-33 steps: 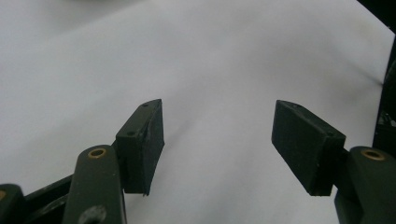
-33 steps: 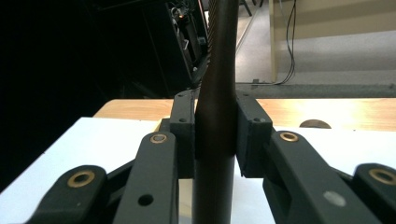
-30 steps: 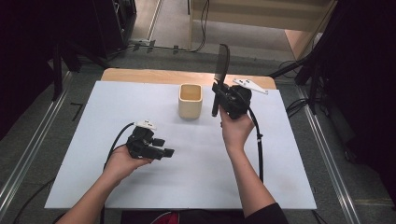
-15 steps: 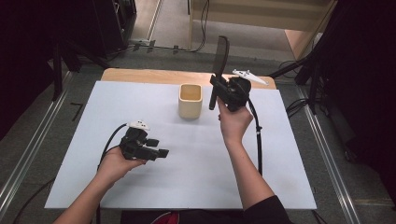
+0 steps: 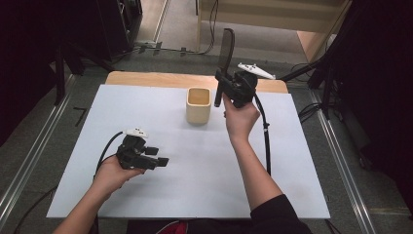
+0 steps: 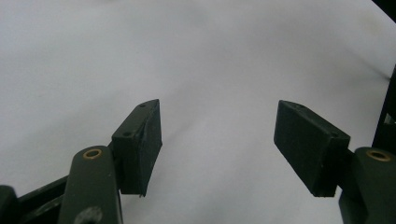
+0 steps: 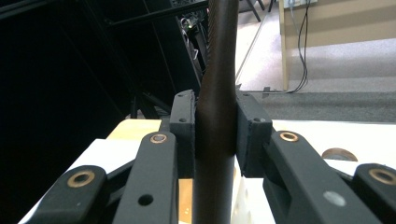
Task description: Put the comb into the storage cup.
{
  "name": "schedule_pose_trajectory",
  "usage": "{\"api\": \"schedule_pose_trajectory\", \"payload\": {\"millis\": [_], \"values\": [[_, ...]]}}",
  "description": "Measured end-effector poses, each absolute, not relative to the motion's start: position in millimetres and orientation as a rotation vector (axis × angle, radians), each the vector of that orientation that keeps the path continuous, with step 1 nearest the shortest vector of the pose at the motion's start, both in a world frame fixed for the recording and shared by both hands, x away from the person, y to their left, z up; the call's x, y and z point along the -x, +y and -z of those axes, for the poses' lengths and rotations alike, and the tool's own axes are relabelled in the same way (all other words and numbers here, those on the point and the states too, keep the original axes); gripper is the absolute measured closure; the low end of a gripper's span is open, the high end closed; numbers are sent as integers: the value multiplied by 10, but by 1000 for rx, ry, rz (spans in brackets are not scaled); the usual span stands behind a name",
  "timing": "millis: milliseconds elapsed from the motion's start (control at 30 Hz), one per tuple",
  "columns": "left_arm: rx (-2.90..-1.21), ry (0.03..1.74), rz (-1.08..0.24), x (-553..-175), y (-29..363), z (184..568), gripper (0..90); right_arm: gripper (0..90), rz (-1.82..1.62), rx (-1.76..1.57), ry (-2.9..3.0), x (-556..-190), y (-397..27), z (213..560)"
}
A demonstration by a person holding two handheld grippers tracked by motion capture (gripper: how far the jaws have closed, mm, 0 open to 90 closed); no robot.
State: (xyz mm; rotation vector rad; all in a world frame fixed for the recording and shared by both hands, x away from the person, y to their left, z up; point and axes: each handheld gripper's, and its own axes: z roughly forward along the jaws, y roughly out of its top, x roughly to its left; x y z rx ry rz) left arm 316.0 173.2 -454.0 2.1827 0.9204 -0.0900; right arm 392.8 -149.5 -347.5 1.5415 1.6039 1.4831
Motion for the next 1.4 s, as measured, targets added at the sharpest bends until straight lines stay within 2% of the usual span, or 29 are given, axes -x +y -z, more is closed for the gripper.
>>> {"api": "schedule_pose_trajectory", "payload": {"millis": [567, 1400], "values": [[-2210, 901, 87, -3123, 1775, 4570, 336, 702, -1485, -1528, 1596, -4136, -1332, 3419], [-2202, 898, 82, -3118, 1872, 4564, 336, 701, -1441, -1511, 1592, -4397, -1055, 3605]]}}
